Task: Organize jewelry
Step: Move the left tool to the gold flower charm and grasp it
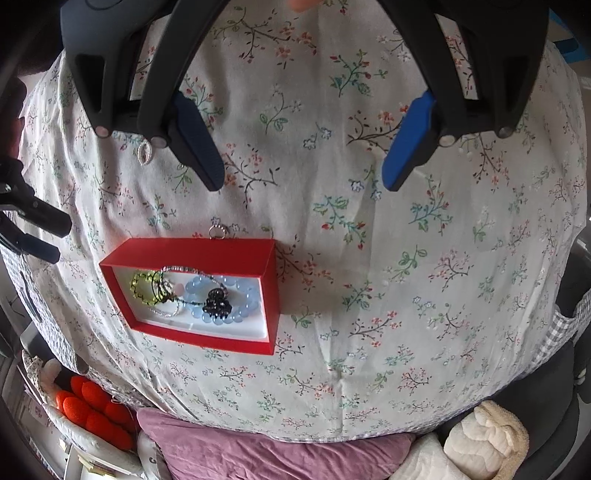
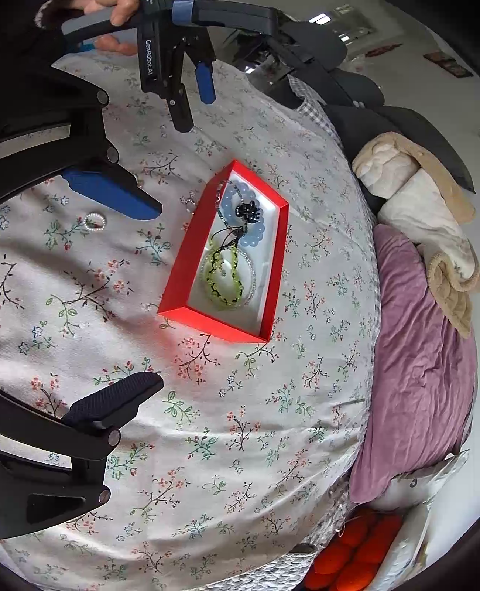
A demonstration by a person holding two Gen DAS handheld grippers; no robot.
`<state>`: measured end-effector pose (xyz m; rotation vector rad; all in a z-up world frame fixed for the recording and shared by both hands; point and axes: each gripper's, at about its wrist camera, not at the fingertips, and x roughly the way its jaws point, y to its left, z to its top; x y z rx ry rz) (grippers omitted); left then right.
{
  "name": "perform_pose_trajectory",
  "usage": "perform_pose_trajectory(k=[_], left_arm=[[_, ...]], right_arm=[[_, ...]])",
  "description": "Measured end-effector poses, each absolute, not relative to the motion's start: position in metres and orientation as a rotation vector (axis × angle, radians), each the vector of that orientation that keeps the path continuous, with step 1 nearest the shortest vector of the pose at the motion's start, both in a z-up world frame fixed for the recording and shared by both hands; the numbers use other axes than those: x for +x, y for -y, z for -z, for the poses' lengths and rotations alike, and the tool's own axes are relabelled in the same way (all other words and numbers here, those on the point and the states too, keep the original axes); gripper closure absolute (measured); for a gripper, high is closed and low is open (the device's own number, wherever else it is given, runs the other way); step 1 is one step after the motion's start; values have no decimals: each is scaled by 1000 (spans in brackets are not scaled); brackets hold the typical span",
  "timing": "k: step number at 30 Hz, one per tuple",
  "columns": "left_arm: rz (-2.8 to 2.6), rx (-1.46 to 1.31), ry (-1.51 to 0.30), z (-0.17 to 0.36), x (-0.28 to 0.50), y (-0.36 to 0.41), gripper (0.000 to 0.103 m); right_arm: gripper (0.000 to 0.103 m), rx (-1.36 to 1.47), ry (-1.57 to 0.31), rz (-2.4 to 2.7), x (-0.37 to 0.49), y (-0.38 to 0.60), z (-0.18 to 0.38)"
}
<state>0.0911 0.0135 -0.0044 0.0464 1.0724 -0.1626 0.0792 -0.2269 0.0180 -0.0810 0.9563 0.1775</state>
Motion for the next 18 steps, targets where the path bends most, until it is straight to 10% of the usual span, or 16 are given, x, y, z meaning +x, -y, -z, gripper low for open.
perform_pose_trajectory(k=[18], left_arm=[[321, 99, -1100, 31, 60, 1, 17]], right_arm=[[17, -231, -1035, -253, 53, 202, 21]])
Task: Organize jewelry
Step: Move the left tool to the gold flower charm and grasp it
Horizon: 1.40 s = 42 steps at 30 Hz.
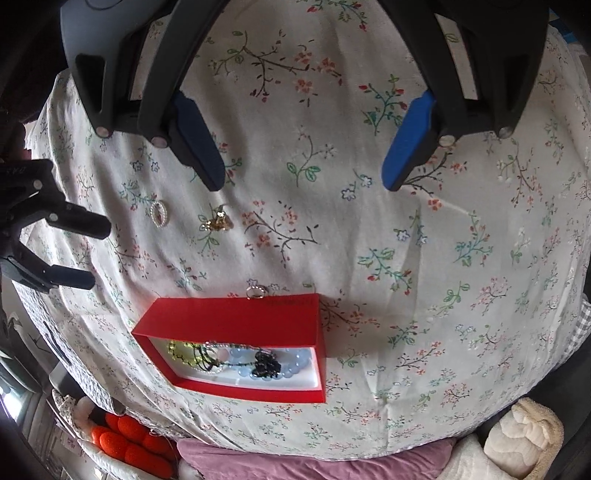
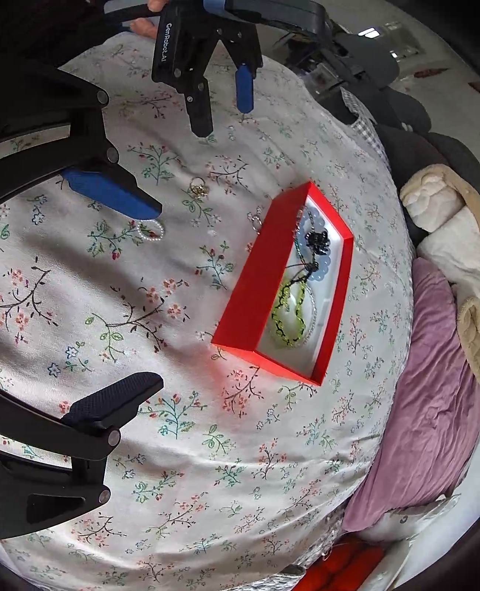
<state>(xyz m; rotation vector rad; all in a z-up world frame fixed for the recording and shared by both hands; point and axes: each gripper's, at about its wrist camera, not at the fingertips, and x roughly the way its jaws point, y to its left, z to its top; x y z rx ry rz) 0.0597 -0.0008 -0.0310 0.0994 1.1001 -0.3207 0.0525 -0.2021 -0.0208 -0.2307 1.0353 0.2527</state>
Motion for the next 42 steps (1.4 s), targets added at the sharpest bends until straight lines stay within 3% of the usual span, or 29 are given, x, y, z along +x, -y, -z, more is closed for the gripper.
perform_pose_trajectory(k=[4, 8, 14, 27, 32, 42], left_arm=[[387, 131, -1097, 36, 56, 13, 28], [453, 157, -1109, 41, 53, 27, 47], [493, 145, -1132, 48, 55, 40, 62], [482, 101, -1102, 54, 71, 51, 84], [482, 95, -1099, 54, 74, 54, 97], [510, 117, -1072, 45, 60, 53, 101]], right_arm=[[17, -263, -1053, -285, 48, 193, 34], [17, -295, -1069, -317, 45, 183, 46], [17, -340, -1085, -336, 44, 175, 59], [17, -365, -1098, -334, 45, 173, 69], [17, -363, -1098, -332, 46, 173, 71], [17, -357, -1078, -340, 49, 173, 71]])
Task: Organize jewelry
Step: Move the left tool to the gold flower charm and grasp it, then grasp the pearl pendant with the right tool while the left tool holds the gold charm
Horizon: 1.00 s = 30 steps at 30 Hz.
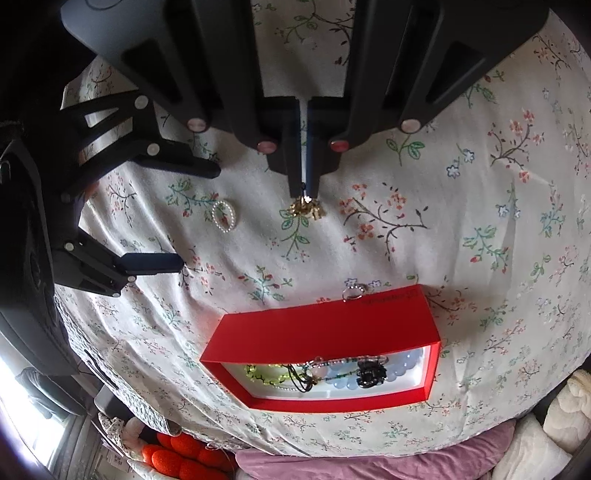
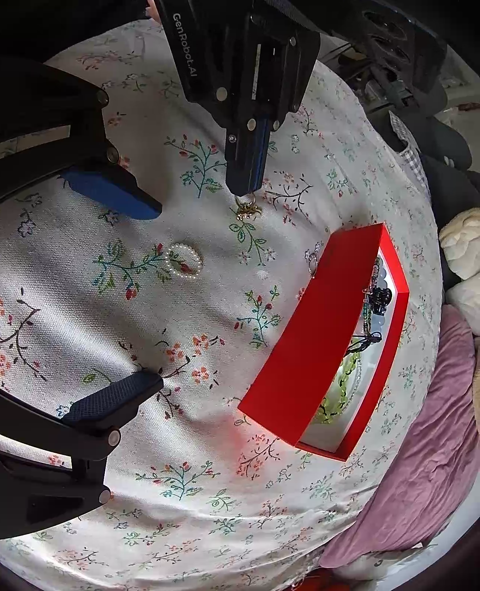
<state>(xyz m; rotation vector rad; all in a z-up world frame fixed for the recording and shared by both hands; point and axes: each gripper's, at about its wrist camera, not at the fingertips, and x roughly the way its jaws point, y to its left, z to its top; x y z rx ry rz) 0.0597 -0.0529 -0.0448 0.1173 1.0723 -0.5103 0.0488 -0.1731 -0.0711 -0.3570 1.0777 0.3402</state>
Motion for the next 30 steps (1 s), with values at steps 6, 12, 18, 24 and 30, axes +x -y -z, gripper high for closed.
perform_pose_trajectory(k=[6, 12, 18, 24, 30], left_arm=[[506, 111, -1070, 39, 53, 43, 101], [497, 103, -1080, 39, 48, 34, 101], [492, 105, -1082, 38, 46, 31, 101], [462, 83, -1096, 40, 46, 25, 101], [443, 65, -1113, 43, 49, 23, 101]], right_arm=[[17, -332, -1058, -357, 53, 168, 71], [25, -375, -1040, -371, 54, 152, 78], [41, -393, -1037, -383, 55, 148, 78], [60, -407, -1034, -375, 55, 149, 77], [93, -402, -1061, -428, 51, 148, 78]])
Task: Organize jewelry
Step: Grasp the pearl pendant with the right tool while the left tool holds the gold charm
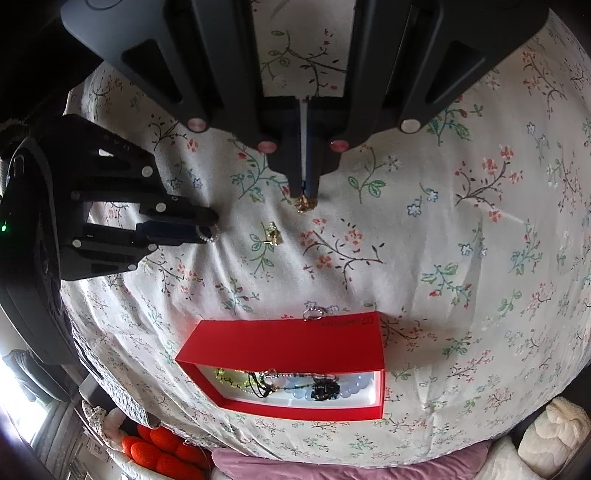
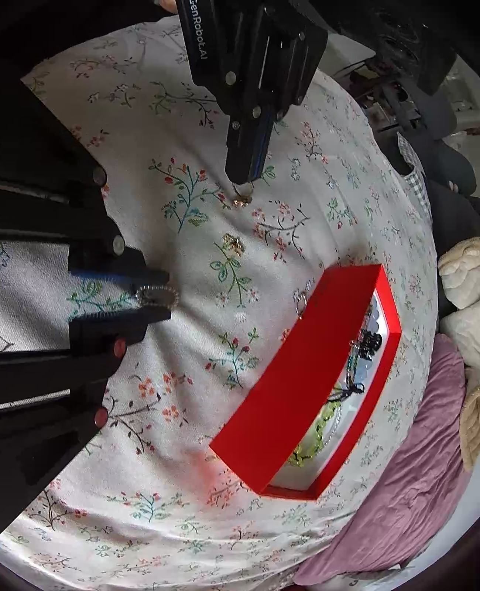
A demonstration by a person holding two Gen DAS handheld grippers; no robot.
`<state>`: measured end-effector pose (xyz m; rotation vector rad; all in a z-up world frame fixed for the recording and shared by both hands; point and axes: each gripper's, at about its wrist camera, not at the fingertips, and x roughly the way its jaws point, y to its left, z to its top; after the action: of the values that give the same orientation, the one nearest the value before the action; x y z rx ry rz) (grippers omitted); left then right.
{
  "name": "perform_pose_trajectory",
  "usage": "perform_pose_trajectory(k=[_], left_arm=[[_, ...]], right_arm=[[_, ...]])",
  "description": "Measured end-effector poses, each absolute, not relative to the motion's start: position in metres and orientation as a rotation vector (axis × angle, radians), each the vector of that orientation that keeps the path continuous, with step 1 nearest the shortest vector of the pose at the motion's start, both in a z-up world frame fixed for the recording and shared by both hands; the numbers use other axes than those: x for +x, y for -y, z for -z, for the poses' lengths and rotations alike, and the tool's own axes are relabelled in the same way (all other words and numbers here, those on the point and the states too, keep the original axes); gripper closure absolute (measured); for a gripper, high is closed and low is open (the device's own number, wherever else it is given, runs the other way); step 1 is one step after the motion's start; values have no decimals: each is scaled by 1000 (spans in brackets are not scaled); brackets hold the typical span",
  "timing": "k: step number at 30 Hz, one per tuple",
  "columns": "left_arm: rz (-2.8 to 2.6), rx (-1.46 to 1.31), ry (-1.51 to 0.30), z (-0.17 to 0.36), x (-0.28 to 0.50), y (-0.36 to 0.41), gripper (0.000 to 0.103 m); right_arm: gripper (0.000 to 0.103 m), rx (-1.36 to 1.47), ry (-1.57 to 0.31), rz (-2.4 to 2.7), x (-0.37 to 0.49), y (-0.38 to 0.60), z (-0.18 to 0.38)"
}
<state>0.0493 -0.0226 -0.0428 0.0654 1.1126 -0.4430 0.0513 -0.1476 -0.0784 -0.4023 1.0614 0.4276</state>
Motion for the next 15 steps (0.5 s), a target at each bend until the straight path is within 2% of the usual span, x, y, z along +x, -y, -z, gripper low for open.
perform_pose_trajectory(k=[4, 15], left_arm=[[441, 59, -1119, 43, 51, 23, 101], [428, 45, -1120, 38, 54, 19, 101]], right_arm=[[99, -397, -1065, -442, 50, 145, 78], [100, -341, -1068, -470, 47, 143, 65]])
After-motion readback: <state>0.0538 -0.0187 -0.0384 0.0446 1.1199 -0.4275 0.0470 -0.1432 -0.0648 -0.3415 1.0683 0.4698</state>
